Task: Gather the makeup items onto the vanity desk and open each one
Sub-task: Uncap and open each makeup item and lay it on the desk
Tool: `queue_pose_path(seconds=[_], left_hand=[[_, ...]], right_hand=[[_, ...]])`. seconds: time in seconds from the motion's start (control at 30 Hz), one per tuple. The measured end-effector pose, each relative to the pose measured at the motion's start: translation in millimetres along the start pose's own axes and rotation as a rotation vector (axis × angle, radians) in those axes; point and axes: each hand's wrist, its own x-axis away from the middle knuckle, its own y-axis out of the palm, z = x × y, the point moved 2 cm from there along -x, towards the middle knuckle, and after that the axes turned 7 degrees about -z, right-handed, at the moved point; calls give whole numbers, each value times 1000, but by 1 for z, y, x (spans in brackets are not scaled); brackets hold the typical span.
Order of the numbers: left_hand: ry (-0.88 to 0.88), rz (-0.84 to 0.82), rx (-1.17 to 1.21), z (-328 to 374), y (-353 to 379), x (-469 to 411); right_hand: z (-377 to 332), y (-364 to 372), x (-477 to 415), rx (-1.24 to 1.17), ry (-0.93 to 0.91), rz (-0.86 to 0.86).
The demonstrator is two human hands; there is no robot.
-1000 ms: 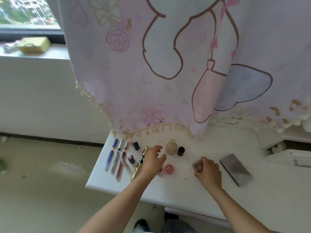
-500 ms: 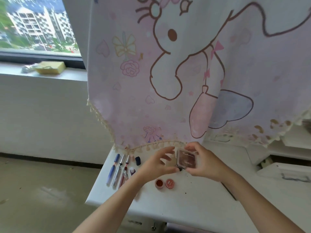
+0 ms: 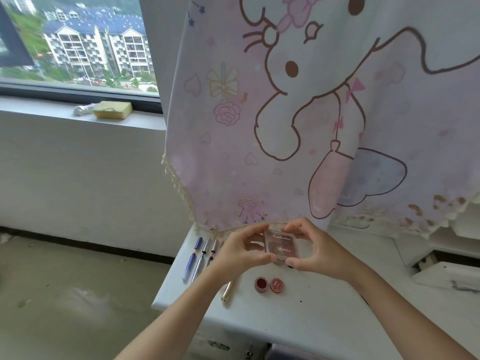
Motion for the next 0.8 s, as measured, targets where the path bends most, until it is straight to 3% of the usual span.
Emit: queue_pose_path(seconds=[0.8], left_hand=[[24,-78,145,-9,-8,13]], right_hand=[[-10,17,6,-282,10,128]])
